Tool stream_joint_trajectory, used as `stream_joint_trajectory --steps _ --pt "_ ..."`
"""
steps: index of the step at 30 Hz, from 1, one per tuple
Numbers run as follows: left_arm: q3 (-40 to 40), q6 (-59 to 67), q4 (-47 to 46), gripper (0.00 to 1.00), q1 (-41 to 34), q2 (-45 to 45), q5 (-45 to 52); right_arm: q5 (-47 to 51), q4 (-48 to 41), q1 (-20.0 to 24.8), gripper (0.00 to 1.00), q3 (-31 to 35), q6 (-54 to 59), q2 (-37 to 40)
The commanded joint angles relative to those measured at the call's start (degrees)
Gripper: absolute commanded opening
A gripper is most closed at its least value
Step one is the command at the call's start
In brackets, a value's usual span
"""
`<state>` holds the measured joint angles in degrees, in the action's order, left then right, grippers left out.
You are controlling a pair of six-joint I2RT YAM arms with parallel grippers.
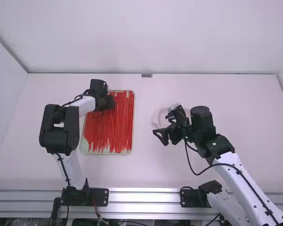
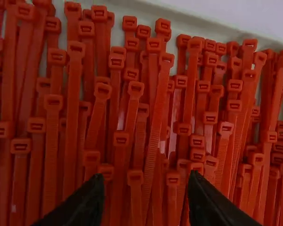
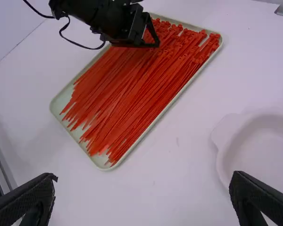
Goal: Fasten the cable tie
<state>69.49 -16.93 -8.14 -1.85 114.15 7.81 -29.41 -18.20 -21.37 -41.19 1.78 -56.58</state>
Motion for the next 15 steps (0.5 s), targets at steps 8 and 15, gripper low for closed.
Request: stream_joint_trajectory --steps 8,15 --pt "4.83 0.85 -4.31 0.51 -1.55 0.20 -2.29 -0.17 -0.07 -0.02 0.99 -1.92 0.22 -0.39" --pt "9.97 0.83 -10.78 0.54 -2.25 0.20 -4.44 -0.17 -0.07 -0.02 0.98 -1.92 0.22 -0.39"
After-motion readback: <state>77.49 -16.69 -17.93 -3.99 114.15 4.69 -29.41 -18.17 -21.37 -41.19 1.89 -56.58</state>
